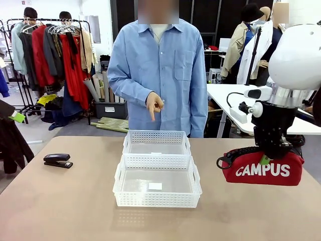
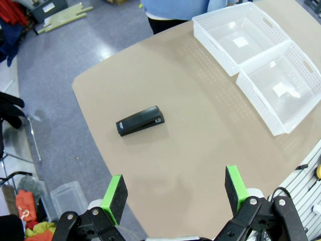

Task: Distribute items into two baskets.
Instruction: Place the picked Pencil pouch into the Organizing basket as instructed by the person.

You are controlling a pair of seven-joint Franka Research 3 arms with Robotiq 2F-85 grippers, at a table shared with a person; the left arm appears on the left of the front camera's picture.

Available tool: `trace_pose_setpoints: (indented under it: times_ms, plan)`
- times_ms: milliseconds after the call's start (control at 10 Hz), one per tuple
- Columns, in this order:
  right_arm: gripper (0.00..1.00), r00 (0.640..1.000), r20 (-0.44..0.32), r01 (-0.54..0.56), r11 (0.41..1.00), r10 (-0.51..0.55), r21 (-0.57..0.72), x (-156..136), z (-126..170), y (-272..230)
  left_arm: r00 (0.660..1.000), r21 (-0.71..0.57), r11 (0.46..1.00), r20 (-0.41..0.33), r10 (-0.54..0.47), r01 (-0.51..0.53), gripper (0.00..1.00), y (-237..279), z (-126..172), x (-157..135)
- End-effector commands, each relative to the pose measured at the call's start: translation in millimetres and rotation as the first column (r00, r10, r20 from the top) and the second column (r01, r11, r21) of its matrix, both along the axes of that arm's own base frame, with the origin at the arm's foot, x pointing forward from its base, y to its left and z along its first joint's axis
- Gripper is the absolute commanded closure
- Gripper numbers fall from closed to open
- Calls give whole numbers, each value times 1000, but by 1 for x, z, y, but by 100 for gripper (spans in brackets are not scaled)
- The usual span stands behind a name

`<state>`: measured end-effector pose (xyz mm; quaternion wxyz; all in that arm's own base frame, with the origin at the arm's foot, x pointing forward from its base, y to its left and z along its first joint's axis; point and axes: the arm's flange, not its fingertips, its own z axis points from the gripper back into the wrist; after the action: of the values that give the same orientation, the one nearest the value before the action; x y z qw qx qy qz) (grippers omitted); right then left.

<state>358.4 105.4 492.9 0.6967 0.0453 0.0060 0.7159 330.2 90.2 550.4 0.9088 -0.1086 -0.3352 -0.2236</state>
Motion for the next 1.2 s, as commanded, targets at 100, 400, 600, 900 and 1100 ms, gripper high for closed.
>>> trace_pose_setpoints:
  times_ms: [100, 400, 600, 900, 1100]
  plan:
    - [100, 1000, 5, -10, 1000, 10, 10, 7, 1, 1, 1000, 3, 1000, -1, 1, -1, 0, 1, 0, 0]
    - [100, 999, 19, -47, 999, 46, 25, 36, 14, 7, 1000, 3, 1000, -1, 1, -1, 0, 1, 0, 0]
    - [100, 996, 8, -87, 996, 87, 33, 60, 18, 14, 1000, 3, 1000, -1, 1, -1, 0, 1, 0, 0]
    - [100, 996, 16, -93, 994, 93, 64, 96, 25, 36, 1000, 3, 1000, -1, 1, -1, 0, 1, 0, 0]
    - [100, 997, 14, -79, 994, 78, 69, 110, 30, 53, 1000, 3, 1000, -1, 1, -1, 0, 1, 0, 0]
